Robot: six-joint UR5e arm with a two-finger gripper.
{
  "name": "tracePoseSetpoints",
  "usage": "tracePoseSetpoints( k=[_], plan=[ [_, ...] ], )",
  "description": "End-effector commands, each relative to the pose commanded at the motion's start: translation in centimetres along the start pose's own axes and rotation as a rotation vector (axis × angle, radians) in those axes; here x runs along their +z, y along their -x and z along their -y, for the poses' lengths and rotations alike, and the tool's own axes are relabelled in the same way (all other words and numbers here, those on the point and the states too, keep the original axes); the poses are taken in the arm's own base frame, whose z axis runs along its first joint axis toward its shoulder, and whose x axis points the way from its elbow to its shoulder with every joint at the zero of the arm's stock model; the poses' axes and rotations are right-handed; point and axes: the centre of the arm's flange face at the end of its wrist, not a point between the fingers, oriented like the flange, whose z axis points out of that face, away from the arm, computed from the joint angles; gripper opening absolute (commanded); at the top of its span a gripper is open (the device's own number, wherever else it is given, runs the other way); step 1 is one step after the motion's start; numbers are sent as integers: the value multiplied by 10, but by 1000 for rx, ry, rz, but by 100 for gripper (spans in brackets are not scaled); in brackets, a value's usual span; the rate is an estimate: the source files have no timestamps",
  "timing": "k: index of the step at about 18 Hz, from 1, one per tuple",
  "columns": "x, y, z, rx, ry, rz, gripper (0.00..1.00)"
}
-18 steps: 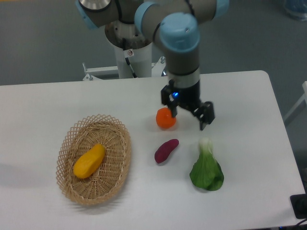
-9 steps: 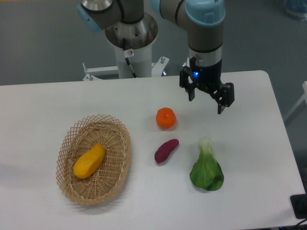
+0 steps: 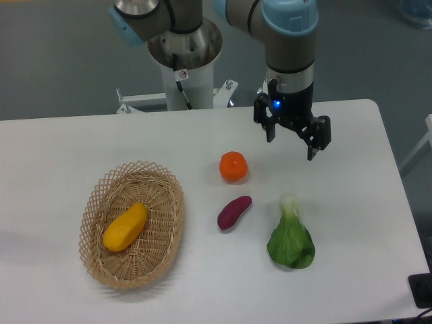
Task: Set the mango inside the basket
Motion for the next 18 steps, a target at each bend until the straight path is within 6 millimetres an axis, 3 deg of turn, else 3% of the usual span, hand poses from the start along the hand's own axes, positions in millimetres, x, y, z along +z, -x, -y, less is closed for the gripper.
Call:
tracePoseSetpoints(
  k=[18],
  plan=[
    [1, -2, 1, -11, -2, -4, 100]
  ],
)
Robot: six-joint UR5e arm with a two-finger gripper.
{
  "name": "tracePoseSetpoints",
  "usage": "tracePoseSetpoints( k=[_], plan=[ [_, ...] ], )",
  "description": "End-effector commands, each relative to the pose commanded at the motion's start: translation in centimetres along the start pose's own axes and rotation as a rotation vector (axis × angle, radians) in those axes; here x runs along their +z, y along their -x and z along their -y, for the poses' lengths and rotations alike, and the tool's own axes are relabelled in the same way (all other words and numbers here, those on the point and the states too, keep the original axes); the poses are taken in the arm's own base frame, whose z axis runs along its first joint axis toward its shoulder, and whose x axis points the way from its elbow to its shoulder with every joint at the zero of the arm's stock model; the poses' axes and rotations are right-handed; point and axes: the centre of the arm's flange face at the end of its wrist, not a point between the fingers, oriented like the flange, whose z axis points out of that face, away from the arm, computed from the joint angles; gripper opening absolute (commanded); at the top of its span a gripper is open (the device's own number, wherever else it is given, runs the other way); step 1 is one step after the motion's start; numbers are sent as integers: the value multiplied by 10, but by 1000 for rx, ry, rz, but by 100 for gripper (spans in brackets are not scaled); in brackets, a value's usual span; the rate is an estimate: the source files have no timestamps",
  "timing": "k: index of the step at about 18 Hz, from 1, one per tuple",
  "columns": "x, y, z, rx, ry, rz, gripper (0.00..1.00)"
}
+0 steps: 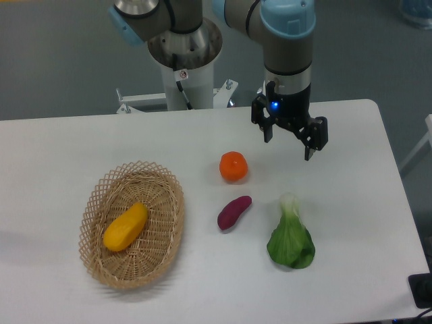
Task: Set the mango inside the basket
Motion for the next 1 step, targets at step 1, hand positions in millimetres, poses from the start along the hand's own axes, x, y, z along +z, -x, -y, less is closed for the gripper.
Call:
tracePoseSetpoints(
  k=[1],
  plan=[
    [0, 0, 0, 0, 0, 0, 100]
  ],
)
